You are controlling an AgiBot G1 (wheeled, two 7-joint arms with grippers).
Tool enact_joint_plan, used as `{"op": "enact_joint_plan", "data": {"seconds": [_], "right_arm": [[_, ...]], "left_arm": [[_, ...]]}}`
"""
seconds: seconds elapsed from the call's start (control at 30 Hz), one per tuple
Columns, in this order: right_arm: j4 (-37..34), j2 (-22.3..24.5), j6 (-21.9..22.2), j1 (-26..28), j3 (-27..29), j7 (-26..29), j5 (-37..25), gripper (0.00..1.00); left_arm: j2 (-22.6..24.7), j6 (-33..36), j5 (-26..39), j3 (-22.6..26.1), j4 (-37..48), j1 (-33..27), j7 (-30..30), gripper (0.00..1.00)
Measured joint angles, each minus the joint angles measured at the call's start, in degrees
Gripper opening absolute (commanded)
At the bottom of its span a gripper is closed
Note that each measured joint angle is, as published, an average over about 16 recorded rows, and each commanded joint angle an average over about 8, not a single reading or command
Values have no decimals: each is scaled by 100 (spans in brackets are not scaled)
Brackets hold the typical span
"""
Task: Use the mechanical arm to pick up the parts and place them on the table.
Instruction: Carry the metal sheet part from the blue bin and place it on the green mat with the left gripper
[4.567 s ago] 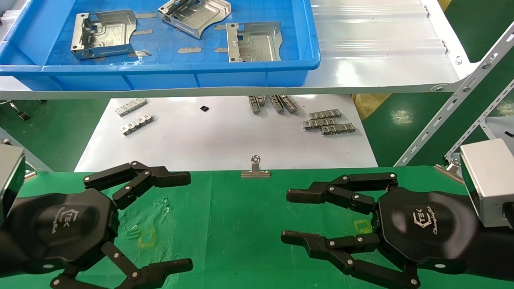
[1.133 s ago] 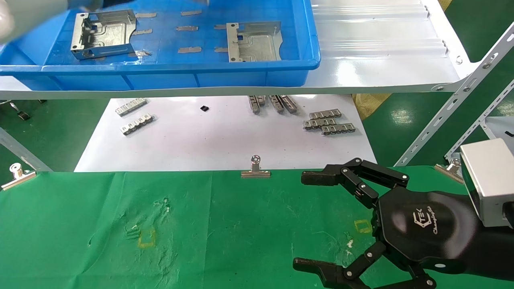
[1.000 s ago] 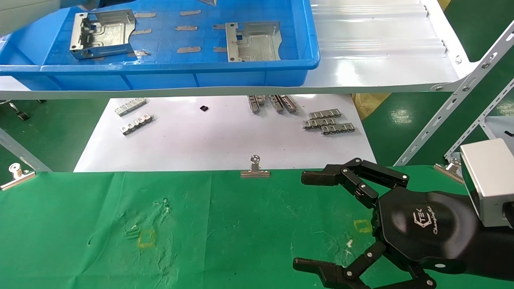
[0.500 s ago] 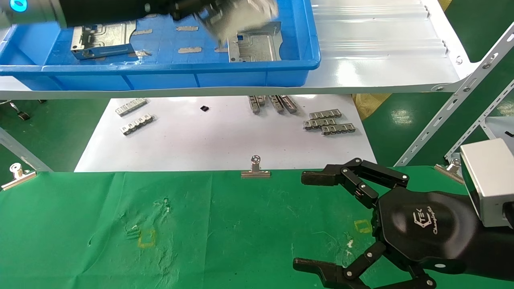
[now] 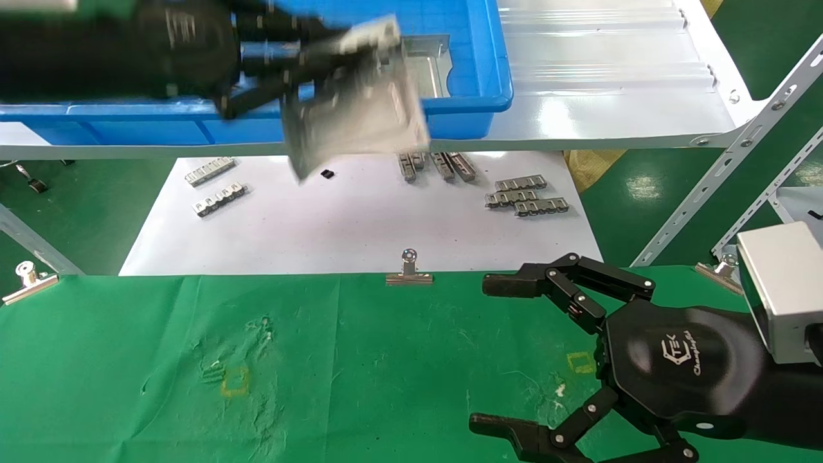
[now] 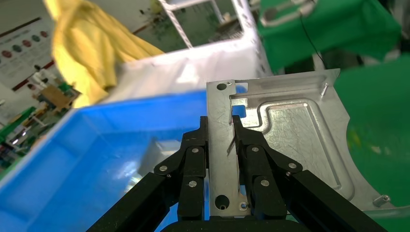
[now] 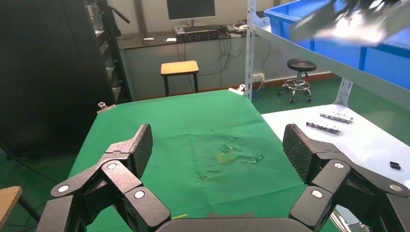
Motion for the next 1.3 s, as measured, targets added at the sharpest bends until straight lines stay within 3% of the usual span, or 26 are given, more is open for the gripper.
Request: {"op": "enact_joint_plan", "data": {"seconds": [0.27,0.47,0.63,0.97,1.07,1.23,1.3], "right_arm": [[0,0,0,0,-1,-1,1,100],[0,1,1,0,-2,-1,1,100],[0,1,1,1,-3,-1,2,100],[0,2,2,1,-4,-2,3,100],[0,2,2,1,-5,-2,3,100],[0,2,2,1,-5,-3,4,100],[0,2,2,1,-6,-3,4,100]], "left_arm": [[-959,30,-444,697,-1341,924,626,0],[-1453,-45,-492,1316,-1724,1479,1154,0],[-1495,-111,-353,1690,-1442,1710,1593,0],[-1139,-158,-59,2092,-482,1813,2232,1],[-1033,-159,20,2179,-247,1793,2383,19],[-894,-170,124,2292,92,1728,2601,74],[-844,-179,159,2329,217,1695,2684,89]]}}
